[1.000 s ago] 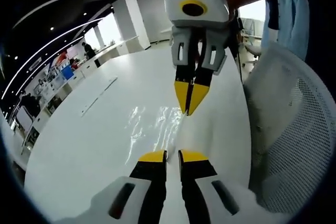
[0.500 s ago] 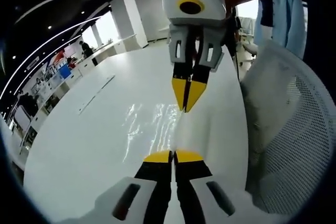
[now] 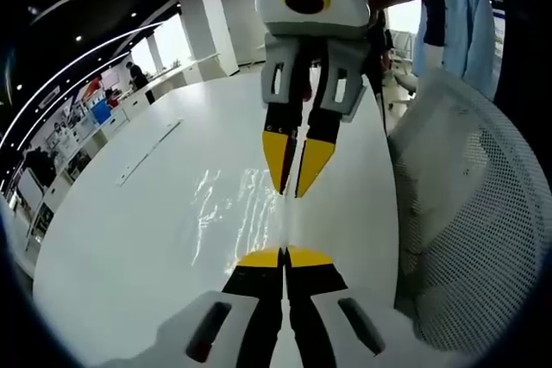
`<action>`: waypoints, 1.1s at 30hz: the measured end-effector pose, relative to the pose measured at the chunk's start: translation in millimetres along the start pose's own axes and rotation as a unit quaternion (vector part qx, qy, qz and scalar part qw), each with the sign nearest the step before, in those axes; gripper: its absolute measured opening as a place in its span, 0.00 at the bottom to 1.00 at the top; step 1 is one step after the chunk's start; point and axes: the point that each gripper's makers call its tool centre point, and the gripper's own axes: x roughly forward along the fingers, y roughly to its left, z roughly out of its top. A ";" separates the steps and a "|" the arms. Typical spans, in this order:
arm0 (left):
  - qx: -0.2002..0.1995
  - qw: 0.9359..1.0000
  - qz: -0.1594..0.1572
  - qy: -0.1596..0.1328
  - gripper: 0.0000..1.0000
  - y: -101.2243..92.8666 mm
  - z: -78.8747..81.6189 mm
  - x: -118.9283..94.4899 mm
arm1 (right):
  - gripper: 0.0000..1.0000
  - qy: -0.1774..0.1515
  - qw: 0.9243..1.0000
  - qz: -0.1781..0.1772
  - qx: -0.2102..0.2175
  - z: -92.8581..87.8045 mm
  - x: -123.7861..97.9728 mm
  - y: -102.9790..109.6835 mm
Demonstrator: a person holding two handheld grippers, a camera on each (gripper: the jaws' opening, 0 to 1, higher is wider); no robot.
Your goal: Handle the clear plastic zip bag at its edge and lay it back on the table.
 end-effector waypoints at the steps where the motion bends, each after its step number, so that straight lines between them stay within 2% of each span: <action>1: -0.001 1.000 -0.001 0.000 0.00 -0.3 0.3 0.4 | 0.03 -0.003 1.000 0.001 -0.002 2.3 1.2 0.0; 15: 0.006 1.000 -0.006 0.000 0.00 -2.1 1.4 1.8 | 0.03 -0.014 0.999 0.019 -0.023 17.6 12.1 5.7; 26: 0.020 1.000 -0.015 -0.003 0.00 -6.5 4.3 3.3 | 0.03 -0.007 0.999 0.030 -0.043 20.4 17.4 9.1; 33: 0.032 0.999 -0.017 -0.006 0.00 -8.5 5.0 3.7 | 0.01 -0.002 0.999 0.037 -0.040 19.4 18.2 12.3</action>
